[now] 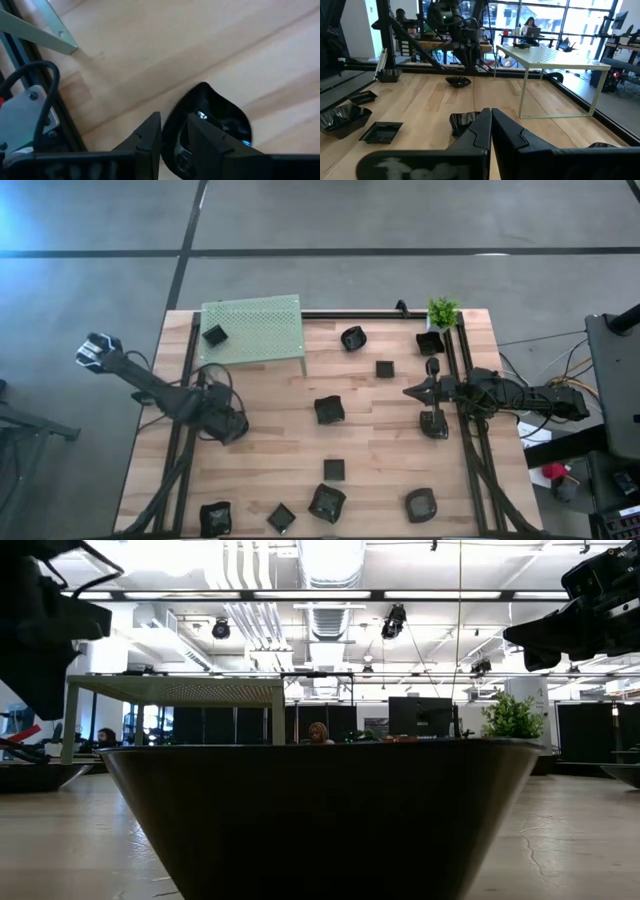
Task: Pick & Place Mini shaped plates
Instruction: Put the black leaf shaped plate on the shelf
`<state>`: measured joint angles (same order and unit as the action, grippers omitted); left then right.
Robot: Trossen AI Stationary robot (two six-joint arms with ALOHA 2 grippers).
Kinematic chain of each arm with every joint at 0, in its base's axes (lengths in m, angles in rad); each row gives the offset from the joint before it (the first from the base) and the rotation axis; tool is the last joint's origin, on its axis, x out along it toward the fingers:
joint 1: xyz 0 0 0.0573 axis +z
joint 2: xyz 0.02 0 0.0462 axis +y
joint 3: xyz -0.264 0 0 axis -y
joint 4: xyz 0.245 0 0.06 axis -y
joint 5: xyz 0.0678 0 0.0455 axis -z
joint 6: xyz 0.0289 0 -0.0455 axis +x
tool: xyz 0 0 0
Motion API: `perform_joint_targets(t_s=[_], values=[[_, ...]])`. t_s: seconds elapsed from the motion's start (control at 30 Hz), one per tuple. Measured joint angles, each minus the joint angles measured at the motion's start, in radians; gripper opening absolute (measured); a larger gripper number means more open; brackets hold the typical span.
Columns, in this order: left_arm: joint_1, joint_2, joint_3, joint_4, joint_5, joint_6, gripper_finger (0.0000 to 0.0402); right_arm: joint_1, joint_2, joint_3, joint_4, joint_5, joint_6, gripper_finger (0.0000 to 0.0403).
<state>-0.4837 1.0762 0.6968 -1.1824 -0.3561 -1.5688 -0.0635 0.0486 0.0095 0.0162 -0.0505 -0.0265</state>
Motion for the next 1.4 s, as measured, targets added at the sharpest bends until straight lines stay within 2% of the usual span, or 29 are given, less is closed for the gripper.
perform_joint_targets(t_s=[0.27,0.4,0.77,1.07,1.4], values=[[0.058,0.039,-0.034,0.088,0.002,0.043,0.0091,0.0,0.0,0.0,0.0,0.0,0.0,0.0008],[0.07,0.062,-0.073,0.152,0.039,0.089,0.0091,0.0,0.0,0.0,0.0,0.0,0.0,0.0008],[0.073,0.098,-0.102,0.171,0.063,0.107,0.0091,0.0,0.0,0.0,0.0,0.0,0.0,0.0008],[0.076,0.105,-0.157,0.281,0.09,0.137,0.0091,0.0,0.0,0.0,0.0,0.0,0.0,0.0008],[0.077,0.111,-0.178,0.293,0.112,0.137,0.0091,0.0,0.0,0.0,0.0,0.0,0.0,0.0008]])
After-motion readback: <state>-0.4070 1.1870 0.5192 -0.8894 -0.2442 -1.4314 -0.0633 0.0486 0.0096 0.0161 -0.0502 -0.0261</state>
